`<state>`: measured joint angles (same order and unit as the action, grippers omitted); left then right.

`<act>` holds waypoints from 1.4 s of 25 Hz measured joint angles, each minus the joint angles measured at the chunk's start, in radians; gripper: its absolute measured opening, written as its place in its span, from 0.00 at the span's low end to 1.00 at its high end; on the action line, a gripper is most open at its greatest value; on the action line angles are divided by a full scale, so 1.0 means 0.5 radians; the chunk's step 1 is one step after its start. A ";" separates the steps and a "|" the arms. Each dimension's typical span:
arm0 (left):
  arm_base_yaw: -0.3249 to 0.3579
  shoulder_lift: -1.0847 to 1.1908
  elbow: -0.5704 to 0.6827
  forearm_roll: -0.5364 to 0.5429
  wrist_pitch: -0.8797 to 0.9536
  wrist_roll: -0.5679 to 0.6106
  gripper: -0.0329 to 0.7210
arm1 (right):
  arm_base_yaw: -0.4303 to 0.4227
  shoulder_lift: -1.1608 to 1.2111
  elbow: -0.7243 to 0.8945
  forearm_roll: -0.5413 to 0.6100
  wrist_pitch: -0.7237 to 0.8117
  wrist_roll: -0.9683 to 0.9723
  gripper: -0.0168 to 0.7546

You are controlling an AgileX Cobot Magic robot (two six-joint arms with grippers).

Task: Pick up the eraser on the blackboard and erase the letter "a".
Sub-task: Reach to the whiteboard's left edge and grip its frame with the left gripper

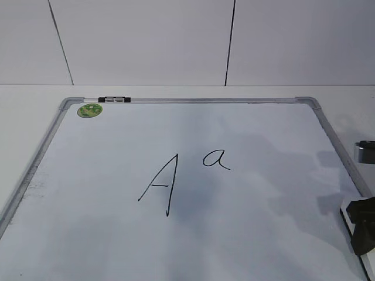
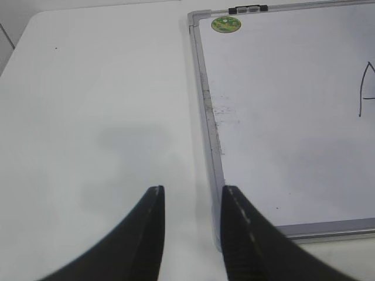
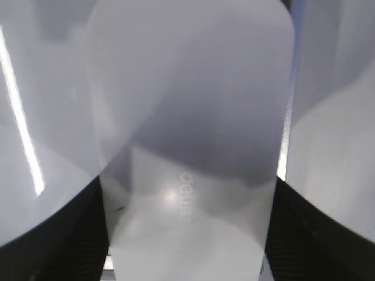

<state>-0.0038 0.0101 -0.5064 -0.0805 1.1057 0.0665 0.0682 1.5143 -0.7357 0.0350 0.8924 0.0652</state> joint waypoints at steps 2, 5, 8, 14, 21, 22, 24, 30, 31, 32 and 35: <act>0.000 0.000 0.000 0.000 0.000 0.000 0.37 | 0.000 0.000 0.000 -0.001 0.000 0.000 0.75; 0.000 0.000 0.000 0.000 0.000 0.000 0.37 | 0.000 0.000 0.000 -0.004 0.000 0.000 0.75; 0.000 0.000 0.000 0.000 0.000 0.000 0.37 | 0.000 0.000 -0.003 -0.004 0.000 0.000 0.75; 0.000 0.000 0.000 0.000 0.000 0.000 0.37 | 0.000 0.000 -0.003 -0.004 0.000 0.000 0.75; 0.000 0.000 0.000 0.000 0.000 0.000 0.37 | 0.000 0.000 -0.003 -0.004 0.000 0.000 0.75; 0.000 0.000 0.000 0.000 0.000 0.000 0.37 | 0.000 0.000 -0.003 -0.004 0.000 0.000 0.75; 0.000 0.000 0.000 0.000 0.000 0.000 0.37 | 0.000 0.000 -0.003 0.000 0.000 0.000 0.75; 0.000 0.000 0.000 0.000 0.000 0.000 0.37 | 0.000 0.000 -0.003 0.003 0.004 -0.003 0.75; 0.000 0.000 0.000 0.000 0.000 0.000 0.37 | 0.000 0.000 -0.003 0.005 0.004 -0.003 0.75; 0.000 0.000 0.000 0.000 0.000 0.000 0.37 | 0.000 0.000 -0.003 0.008 0.004 -0.003 0.75; 0.000 0.000 0.000 0.000 0.000 0.000 0.37 | 0.000 0.000 -0.003 0.014 0.012 -0.003 0.75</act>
<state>-0.0038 0.0101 -0.5064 -0.0805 1.1057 0.0665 0.0682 1.5143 -0.7372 0.0419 0.8986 0.0637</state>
